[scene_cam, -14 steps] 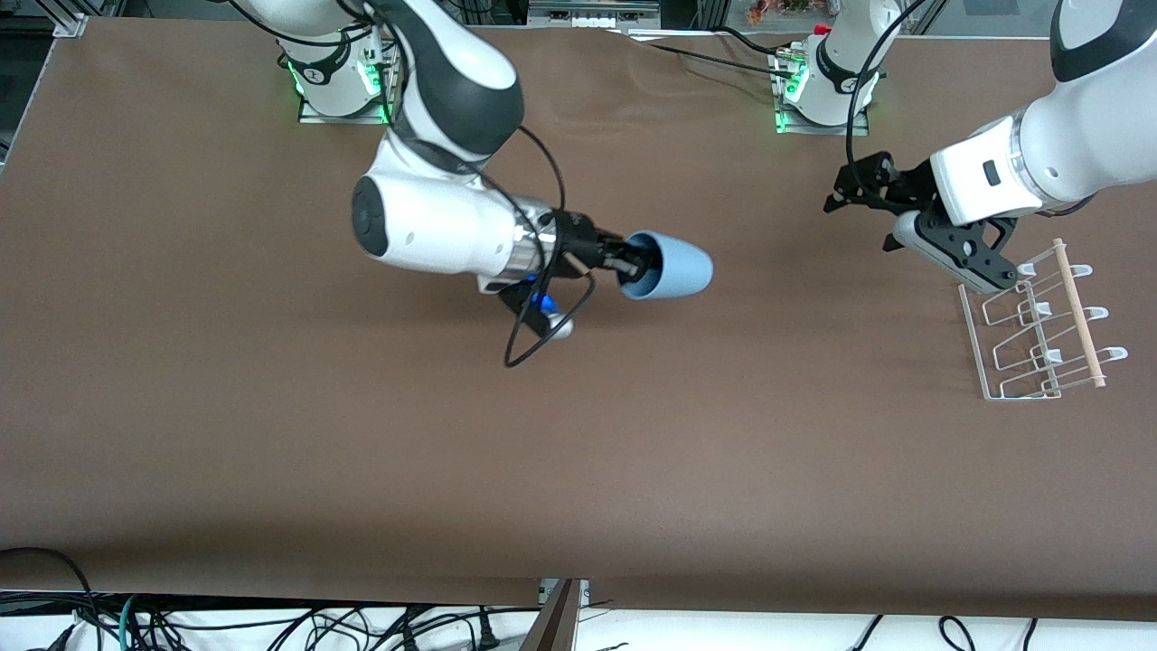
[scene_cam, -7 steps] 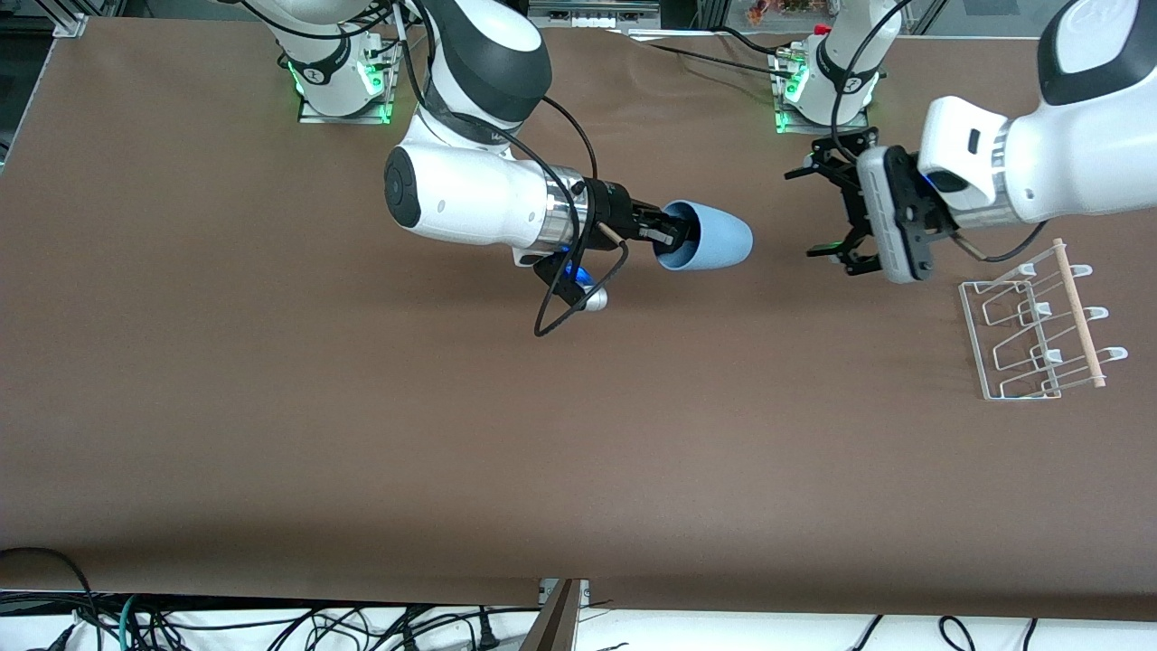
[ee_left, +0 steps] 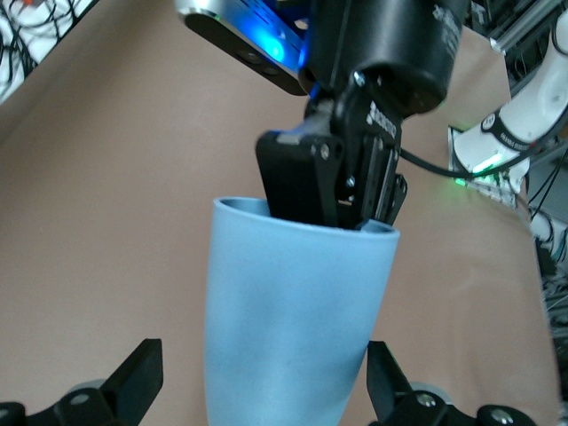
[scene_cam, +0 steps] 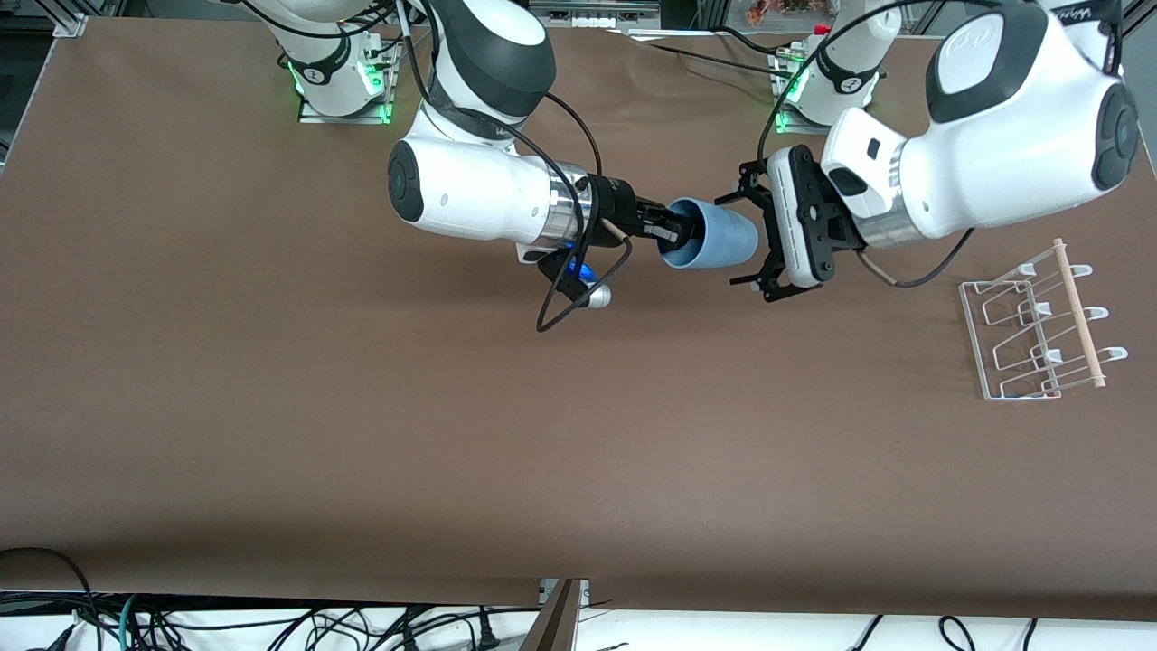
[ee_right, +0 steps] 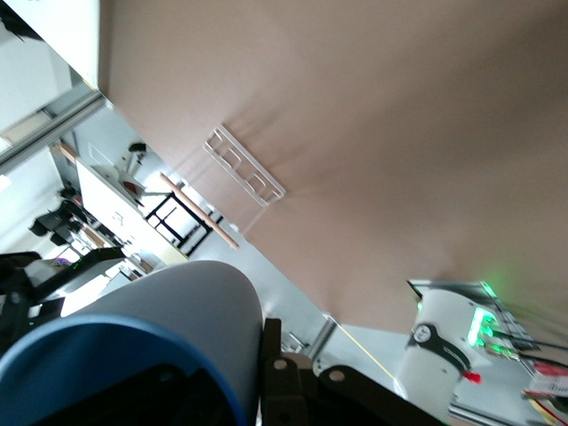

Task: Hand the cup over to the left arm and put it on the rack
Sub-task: 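Close the left gripper on the cup held by the right gripper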

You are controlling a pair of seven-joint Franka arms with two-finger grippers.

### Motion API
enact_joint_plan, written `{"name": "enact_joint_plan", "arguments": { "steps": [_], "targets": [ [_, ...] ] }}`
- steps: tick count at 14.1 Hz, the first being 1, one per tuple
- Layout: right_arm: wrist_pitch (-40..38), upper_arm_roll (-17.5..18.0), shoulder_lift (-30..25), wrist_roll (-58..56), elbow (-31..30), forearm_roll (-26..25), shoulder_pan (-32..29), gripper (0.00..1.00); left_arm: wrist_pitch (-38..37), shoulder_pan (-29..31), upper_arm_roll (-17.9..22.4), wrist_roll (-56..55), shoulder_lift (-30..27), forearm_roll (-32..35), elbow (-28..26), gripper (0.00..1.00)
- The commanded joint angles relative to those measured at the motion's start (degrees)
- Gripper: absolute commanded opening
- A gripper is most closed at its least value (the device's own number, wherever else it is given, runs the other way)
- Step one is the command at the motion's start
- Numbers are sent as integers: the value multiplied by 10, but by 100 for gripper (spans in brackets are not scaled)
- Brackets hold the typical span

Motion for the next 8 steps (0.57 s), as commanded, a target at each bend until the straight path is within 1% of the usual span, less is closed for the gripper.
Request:
{"name": "enact_joint_plan", "arguments": {
  "steps": [1,2,3,4,5,6,8],
  "targets": [
    [11,6,2,7,14,11,5,0,31,-12,3,59,20,-13,-6,100],
    [13,6,2,7,14,11,5,0,32,-21,3,61,20,-12,-7,82],
    [14,6,2,7,14,11,5,0,31,-25,3,63,19,-12,-7,40],
    [13,6,2,7,15,11,6,0,31,-29,3,62,19,-12,-7,24],
    [14,6,2,7,15,11,6,0,31,-29,3,62,19,-12,-7,11],
    [14,6,2,7,15,11,5,0,31,-29,3,62,19,-13,-7,4],
    [14,6,2,7,15,11,5,0,27,-26,3,62,19,-13,-6,0]
  ]
}}
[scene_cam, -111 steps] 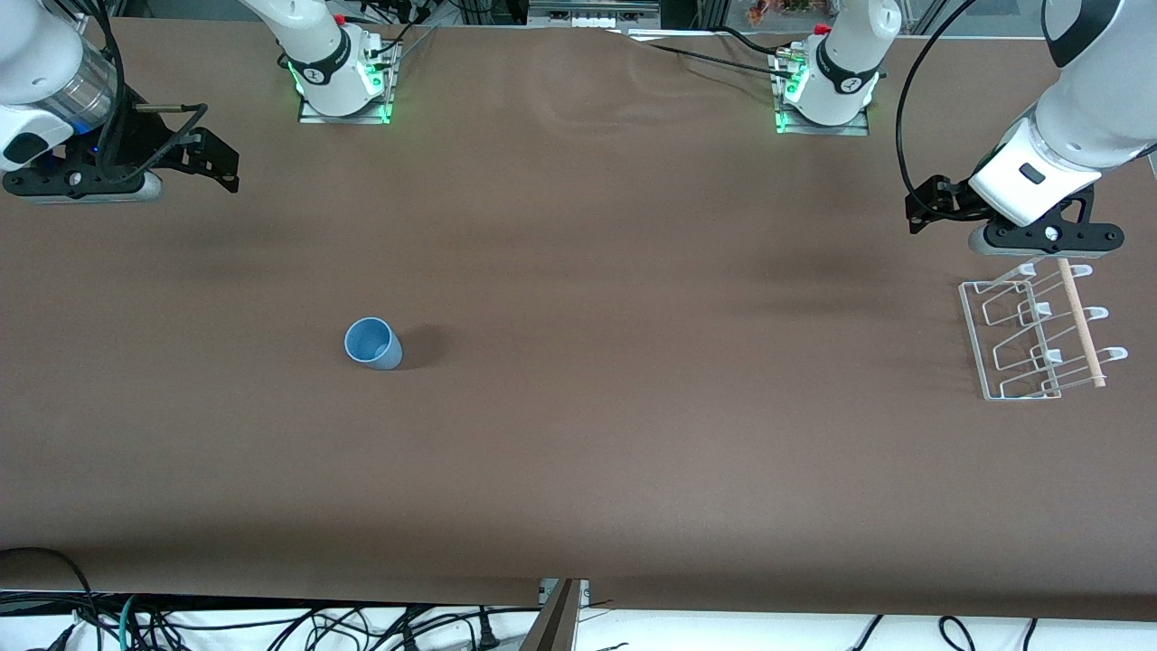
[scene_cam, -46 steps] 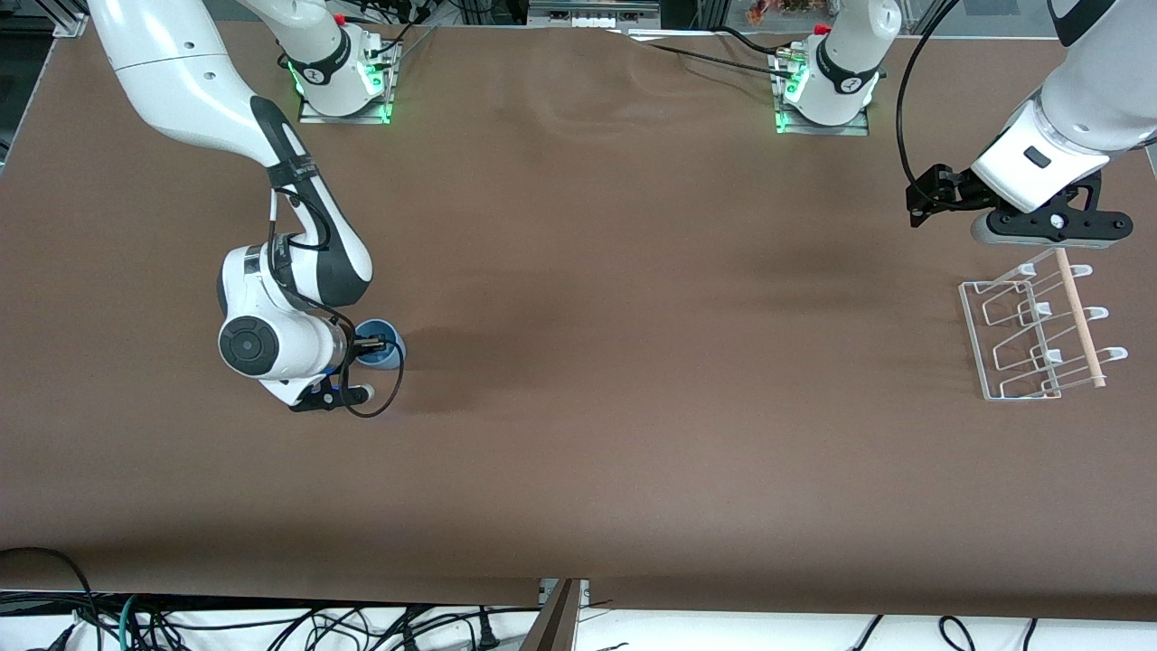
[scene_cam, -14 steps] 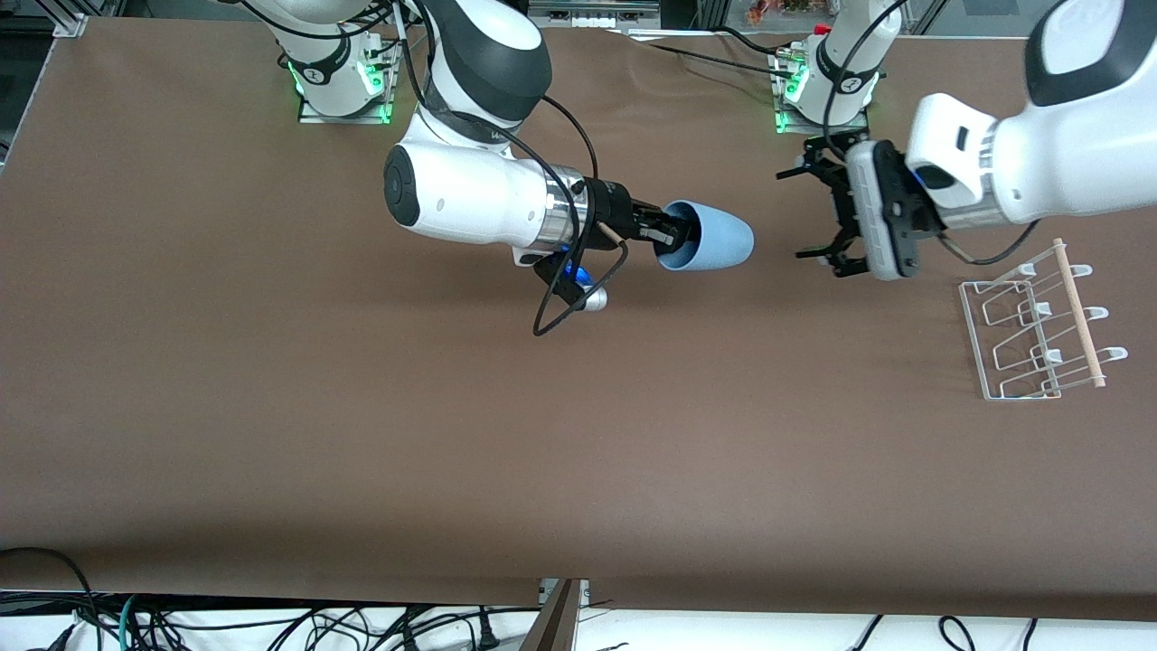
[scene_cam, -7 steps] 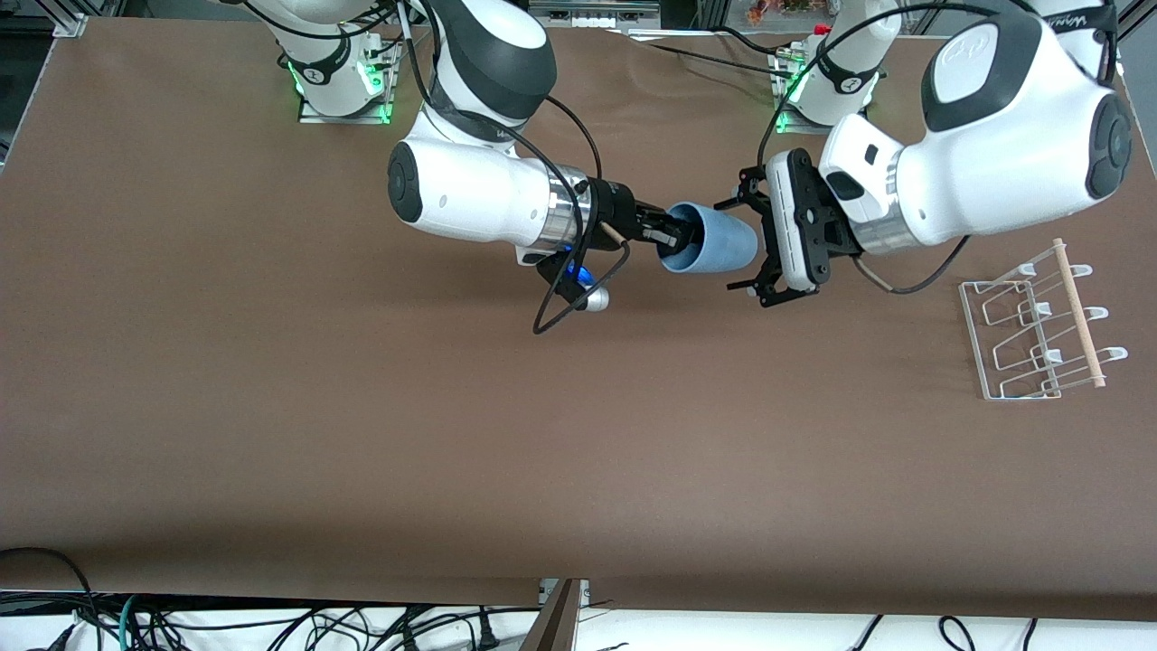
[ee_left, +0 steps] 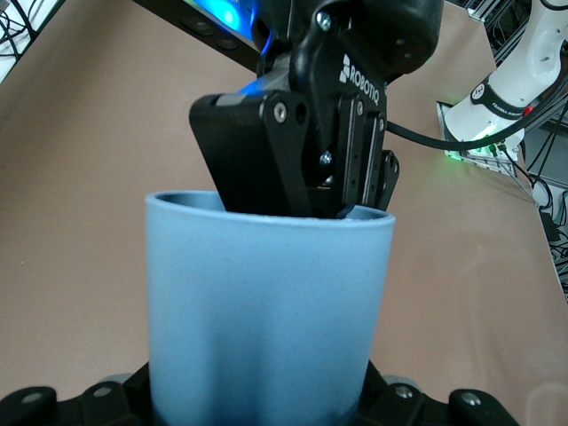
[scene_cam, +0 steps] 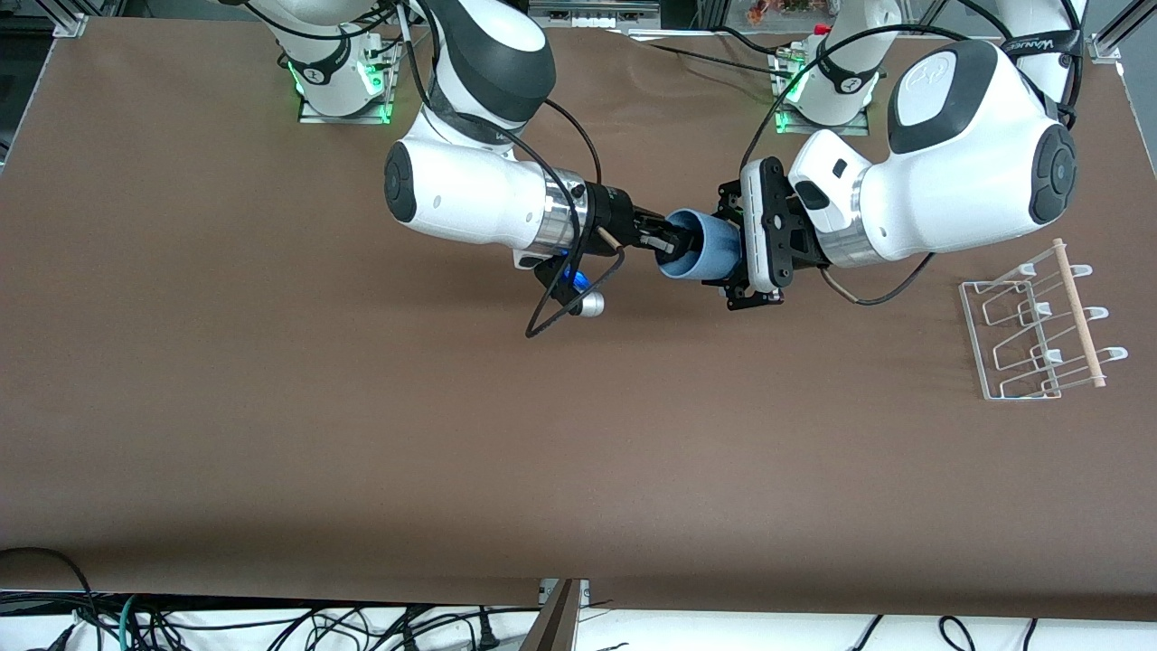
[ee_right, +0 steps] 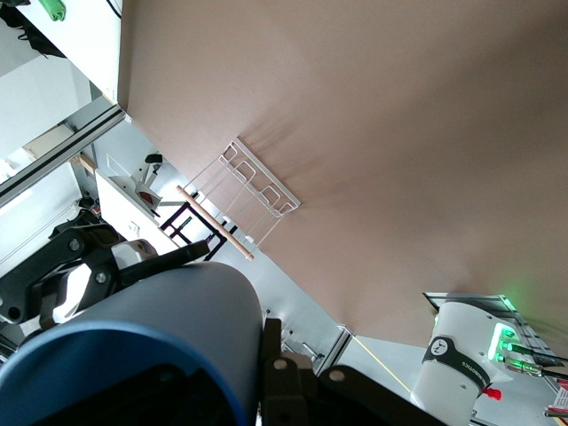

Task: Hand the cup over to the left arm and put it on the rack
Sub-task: 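Close the left gripper on the cup held by the right gripper, then open the right gripper and pull it back from the cup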

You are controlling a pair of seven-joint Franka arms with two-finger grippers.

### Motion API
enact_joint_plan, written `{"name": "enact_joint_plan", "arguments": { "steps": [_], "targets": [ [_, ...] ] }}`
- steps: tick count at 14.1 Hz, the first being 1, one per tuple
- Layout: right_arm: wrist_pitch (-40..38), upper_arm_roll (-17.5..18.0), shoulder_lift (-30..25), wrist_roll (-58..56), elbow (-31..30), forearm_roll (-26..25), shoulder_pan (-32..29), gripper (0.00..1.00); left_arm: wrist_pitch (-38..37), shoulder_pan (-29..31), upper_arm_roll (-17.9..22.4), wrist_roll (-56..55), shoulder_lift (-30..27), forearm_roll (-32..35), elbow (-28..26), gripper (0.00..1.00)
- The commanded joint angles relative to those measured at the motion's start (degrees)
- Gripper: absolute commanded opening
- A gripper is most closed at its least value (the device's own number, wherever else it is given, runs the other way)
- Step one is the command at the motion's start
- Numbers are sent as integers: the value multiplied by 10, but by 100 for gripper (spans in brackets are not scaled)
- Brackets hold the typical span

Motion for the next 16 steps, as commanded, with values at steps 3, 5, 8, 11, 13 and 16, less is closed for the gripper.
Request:
{"name": "enact_joint_plan", "arguments": {
  "steps": [3,5,8,11,13,16],
  "targets": [
    [-2,5,0,-1,12,18,5,29,-9,-2,3,5,-2,-10,0,0],
    [-3,4,-1,2,12,32,2,97,-18,-1,3,6,-5,-8,3,0],
    [-13,3,-4,1,12,32,-16,99,-25,-1,5,5,-8,-5,5,0],
    [-69,2,-21,-3,11,31,-60,99,-72,8,13,-29,-9,25,5,0],
    [-110,1,-34,-5,11,29,-97,99,-105,15,14,-91,-9,124,7,0],
    [-172,0,-50,-6,11,3,-142,100,-145,30,15,-107,-2,260,5,0]
  ]
}}
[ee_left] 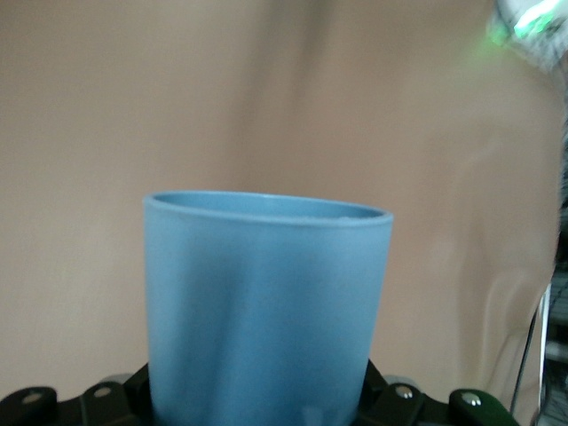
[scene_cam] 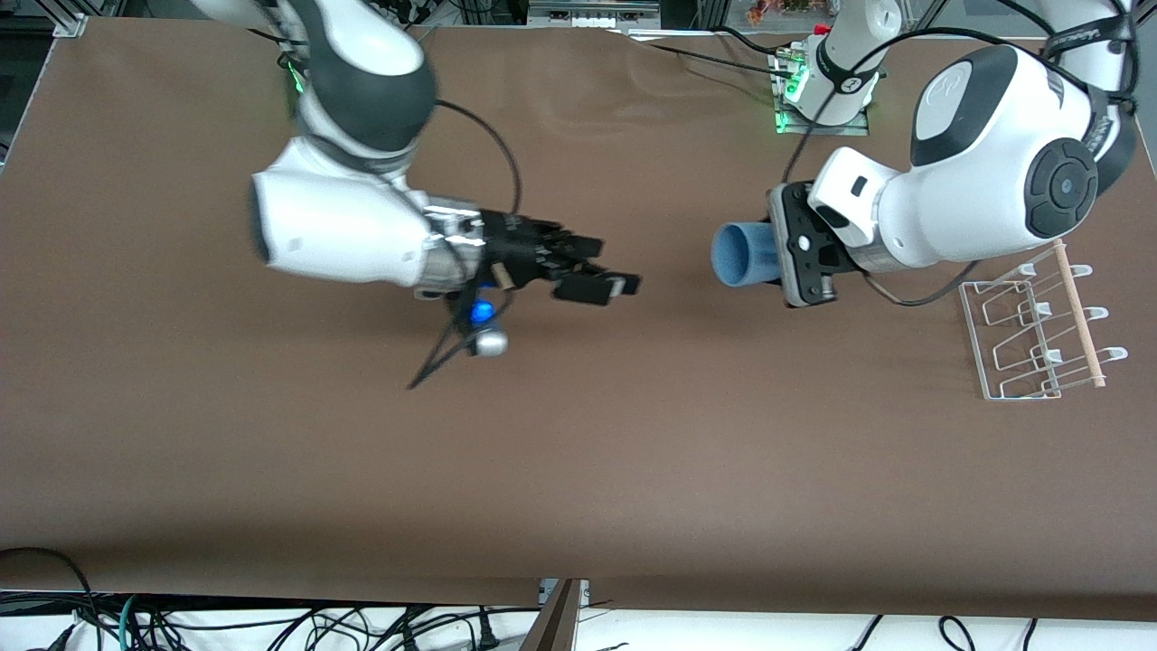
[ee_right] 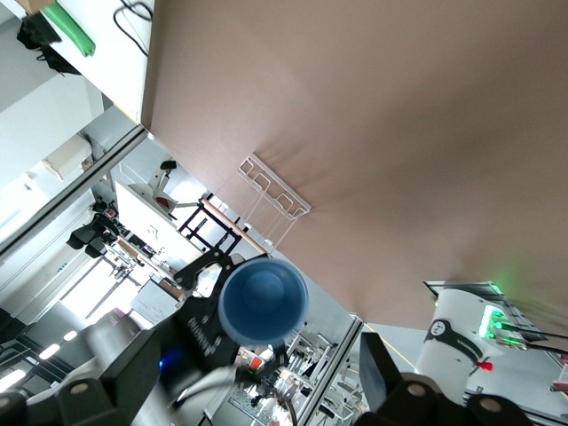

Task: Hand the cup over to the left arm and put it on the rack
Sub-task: 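Open the right gripper and pull it back from the cup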

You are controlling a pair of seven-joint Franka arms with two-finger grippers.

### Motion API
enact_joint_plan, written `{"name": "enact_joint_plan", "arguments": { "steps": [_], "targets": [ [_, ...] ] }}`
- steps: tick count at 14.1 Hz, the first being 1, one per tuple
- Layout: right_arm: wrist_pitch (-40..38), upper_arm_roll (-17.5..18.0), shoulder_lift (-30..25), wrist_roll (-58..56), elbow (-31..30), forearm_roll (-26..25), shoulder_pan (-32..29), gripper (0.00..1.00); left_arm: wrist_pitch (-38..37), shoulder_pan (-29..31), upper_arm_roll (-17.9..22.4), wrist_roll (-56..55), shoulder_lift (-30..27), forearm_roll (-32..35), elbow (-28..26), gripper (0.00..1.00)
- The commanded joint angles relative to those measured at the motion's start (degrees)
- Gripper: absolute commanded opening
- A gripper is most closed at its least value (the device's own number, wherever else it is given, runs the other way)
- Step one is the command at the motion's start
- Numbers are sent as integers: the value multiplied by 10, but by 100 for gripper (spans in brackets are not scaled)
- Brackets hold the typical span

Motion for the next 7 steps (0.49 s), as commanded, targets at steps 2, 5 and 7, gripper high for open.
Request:
{"name": "enact_joint_plan", "arguments": {
  "steps": [2,5,7],
  "targets": [
    [-85,3,-34,-1,-2,-62,-49,99,-28,12,0,-22,1,166,2,0],
    [-151,-17,-50,-24,-2,-145,-80,100,-67,12,-1,-65,24,352,-3,0],
    [-203,-50,-64,-93,-2,-162,-104,99,-113,9,-1,-79,48,479,-3,0]
  ]
}}
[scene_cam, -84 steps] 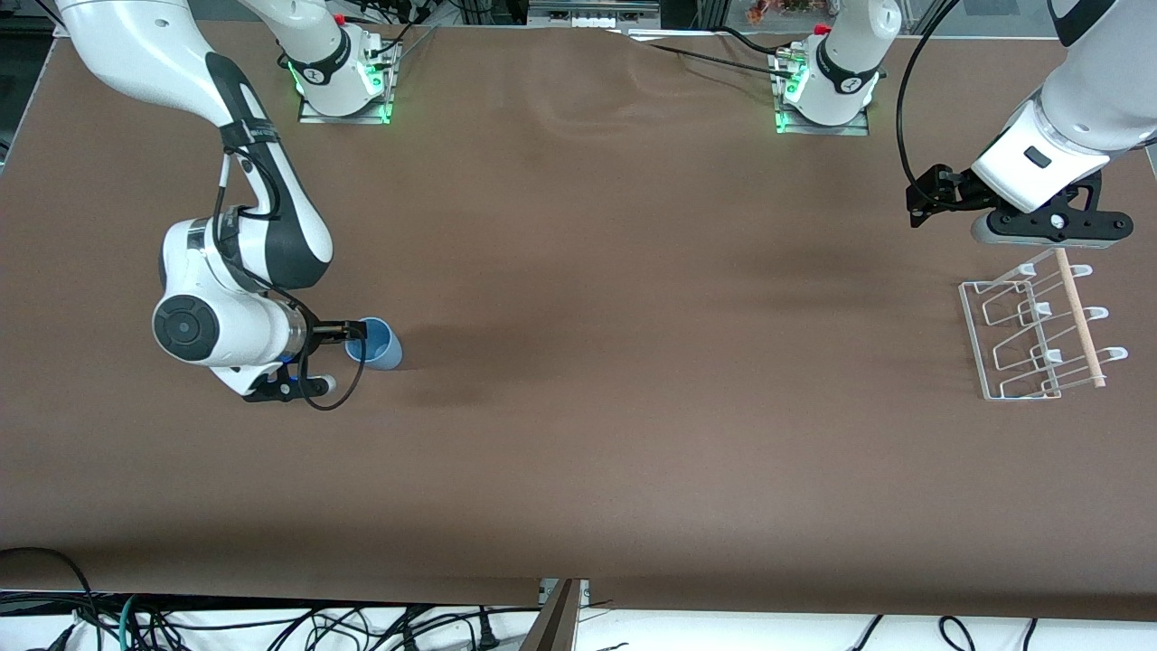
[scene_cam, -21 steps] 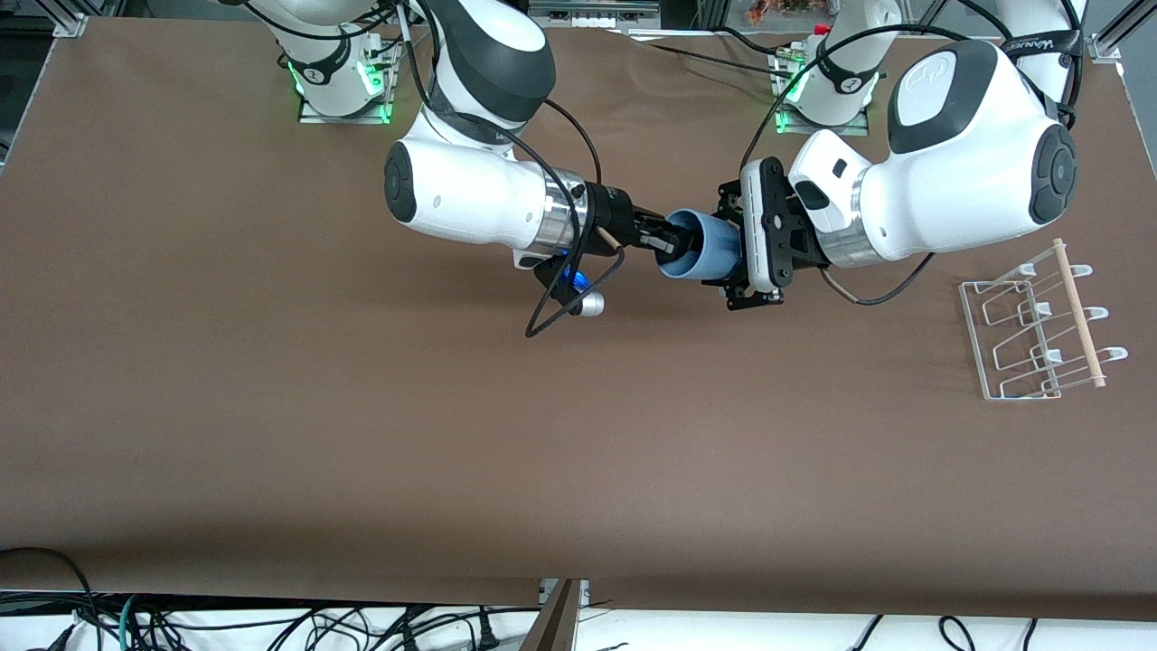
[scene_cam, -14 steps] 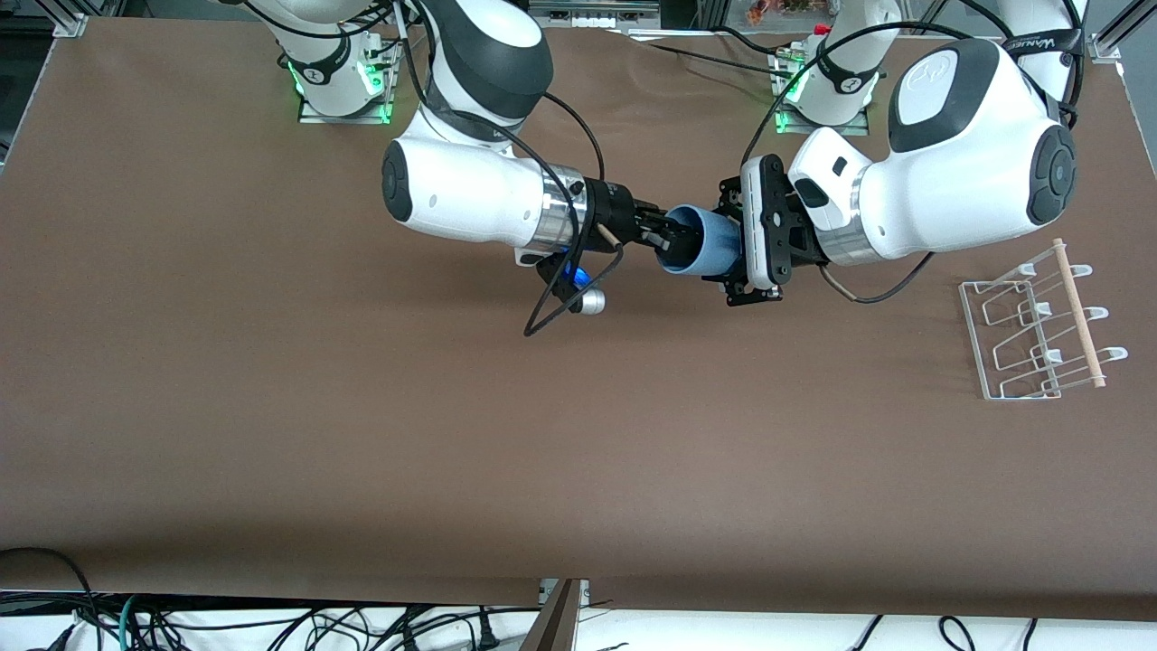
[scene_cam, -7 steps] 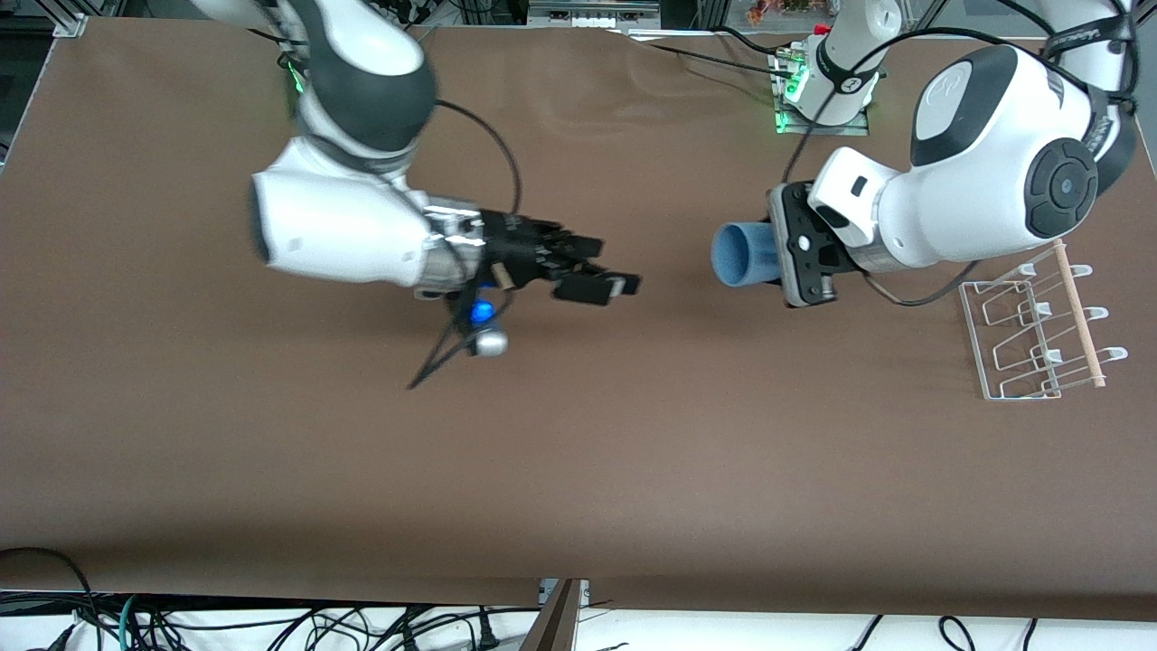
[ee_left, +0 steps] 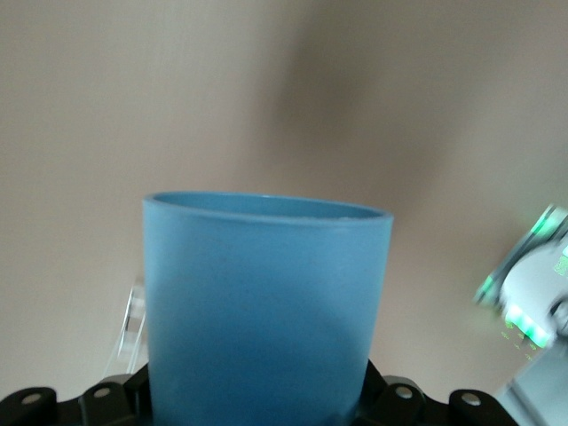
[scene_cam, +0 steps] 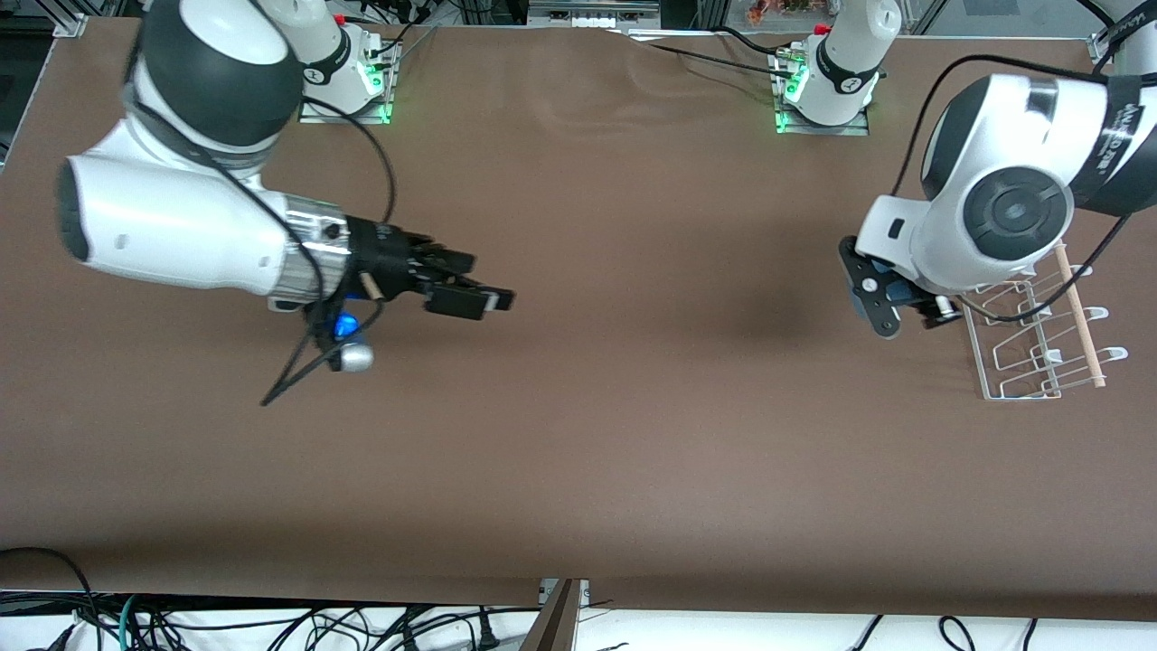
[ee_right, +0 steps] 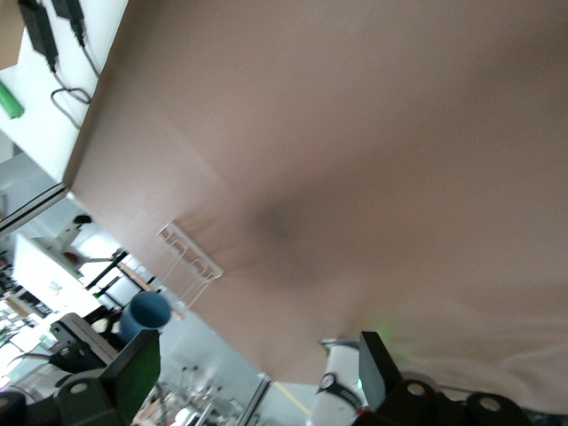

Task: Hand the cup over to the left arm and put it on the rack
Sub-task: 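Open the right gripper and pull it back from the cup, then carry the cup with the left gripper into the wire rack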

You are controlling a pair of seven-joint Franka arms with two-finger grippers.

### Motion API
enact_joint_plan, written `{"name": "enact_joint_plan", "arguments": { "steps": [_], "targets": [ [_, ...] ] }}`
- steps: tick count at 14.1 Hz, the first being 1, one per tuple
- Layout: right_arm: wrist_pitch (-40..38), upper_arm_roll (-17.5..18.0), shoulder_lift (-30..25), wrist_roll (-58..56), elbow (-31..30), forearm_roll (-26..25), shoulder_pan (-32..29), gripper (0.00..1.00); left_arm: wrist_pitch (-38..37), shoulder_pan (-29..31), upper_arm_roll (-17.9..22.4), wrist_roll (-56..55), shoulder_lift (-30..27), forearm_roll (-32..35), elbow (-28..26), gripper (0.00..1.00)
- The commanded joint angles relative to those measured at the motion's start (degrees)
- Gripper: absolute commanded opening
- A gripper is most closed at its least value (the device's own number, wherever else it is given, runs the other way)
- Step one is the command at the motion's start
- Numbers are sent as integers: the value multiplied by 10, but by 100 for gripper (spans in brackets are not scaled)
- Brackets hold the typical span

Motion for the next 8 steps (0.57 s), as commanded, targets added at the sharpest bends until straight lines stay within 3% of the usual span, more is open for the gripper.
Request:
{"name": "enact_joint_plan", "arguments": {
  "steps": [1,3,6,8],
  "targets": [
    [-75,-53,-24,-100,-4,-22,-27,99,-73,-5,-2,-41,45,152,3,0],
    [-116,-114,-39,-163,-5,-50,-27,100,-112,3,-2,-73,86,250,-5,0],
    [-132,-139,-65,-182,-10,-148,-27,100,-72,16,-3,-115,74,402,-122,0],
    [-134,-141,-66,-189,-13,-180,-28,100,-19,66,-4,-205,68,489,-209,0]
  ]
}}
